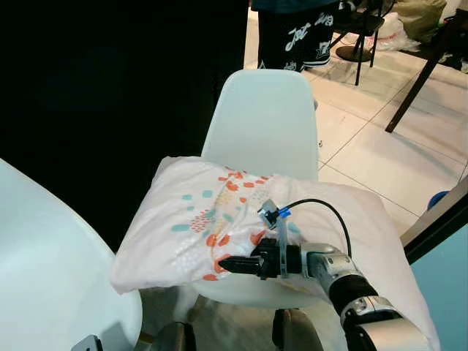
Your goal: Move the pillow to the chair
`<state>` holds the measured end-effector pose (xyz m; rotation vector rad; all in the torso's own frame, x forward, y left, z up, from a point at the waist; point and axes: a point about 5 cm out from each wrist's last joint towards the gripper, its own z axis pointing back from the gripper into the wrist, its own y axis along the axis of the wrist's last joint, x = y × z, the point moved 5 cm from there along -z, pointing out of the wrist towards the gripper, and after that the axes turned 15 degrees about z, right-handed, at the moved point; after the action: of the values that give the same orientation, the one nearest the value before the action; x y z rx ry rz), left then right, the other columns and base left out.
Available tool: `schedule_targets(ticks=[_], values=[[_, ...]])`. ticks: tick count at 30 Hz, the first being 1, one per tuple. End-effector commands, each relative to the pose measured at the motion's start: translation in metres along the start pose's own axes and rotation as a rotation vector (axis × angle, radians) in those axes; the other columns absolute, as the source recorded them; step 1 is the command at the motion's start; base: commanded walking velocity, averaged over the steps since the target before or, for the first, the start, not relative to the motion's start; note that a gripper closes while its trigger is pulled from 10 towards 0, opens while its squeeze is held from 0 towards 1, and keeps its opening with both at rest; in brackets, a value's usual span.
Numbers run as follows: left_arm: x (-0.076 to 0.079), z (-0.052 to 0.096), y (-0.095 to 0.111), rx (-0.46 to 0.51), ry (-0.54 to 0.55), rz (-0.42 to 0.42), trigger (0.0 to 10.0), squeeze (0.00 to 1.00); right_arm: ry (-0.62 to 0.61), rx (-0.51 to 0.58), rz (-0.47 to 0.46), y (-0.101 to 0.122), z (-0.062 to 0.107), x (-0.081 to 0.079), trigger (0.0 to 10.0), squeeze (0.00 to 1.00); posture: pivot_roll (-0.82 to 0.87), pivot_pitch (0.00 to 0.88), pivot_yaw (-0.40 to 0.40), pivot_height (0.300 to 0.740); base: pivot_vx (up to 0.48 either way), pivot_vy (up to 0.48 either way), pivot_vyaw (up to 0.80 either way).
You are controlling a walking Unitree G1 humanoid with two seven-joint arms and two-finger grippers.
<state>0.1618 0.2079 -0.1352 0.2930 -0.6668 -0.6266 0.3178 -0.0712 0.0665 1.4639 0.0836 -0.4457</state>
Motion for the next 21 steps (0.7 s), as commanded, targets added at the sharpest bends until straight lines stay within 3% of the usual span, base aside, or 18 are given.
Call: schedule_targets(ticks=[1,4,6,8,11,16,21], values=[[0.008,0.000,-0.020,-0.090,-0.028,-0.036,10.0,0.00,0.067,0.138,0.055,0.033,-0.001,-0.006,10.0,1.00,-0.02,0.117,-0.040,0.610,0.000,0.000,0.00],[0.007,-0.001,-0.018,-0.091,-0.024,-0.036,10.0,0.00,0.045,0.255,0.060,0.055,0.002,-0.001,10.0,1.00,-0.02,0.116,-0.040,0.610,0.000,0.000,0.00],[0.007,-0.001,-0.017,-0.092,-0.023,-0.036,10.0,0.00,0.019,0.271,0.058,0.058,0.002,0.003,10.0,1.00,-0.02,0.115,-0.040,0.610,0.000,0.000,0.00],[0.007,-0.001,-0.017,-0.092,-0.023,-0.035,10.0,0.00,-0.127,0.326,0.043,0.069,0.001,0.021,10.0,1.00,-0.02,0.114,-0.041,0.610,0.000,0.000,0.00],[0.007,-0.001,-0.018,-0.093,-0.022,-0.034,10.0,0.00,-0.206,0.368,-0.016,0.075,0.002,0.032,10.0,1.00,-0.02,0.113,-0.042,0.610,0.000,0.000,0.00],[0.005,0.000,-0.022,-0.104,-0.013,-0.036,10.0,0.00,-0.272,0.251,0.029,0.064,-0.005,0.037,10.0,1.00,-0.01,0.114,-0.043,0.610,0.000,0.000,0.00],[0.003,0.001,-0.022,-0.107,-0.007,-0.035,10.0,0.00,-0.243,0.343,0.030,0.083,0.002,0.036,10.0,1.00,-0.01,0.113,-0.043,0.610,0.000,0.000,0.00]])
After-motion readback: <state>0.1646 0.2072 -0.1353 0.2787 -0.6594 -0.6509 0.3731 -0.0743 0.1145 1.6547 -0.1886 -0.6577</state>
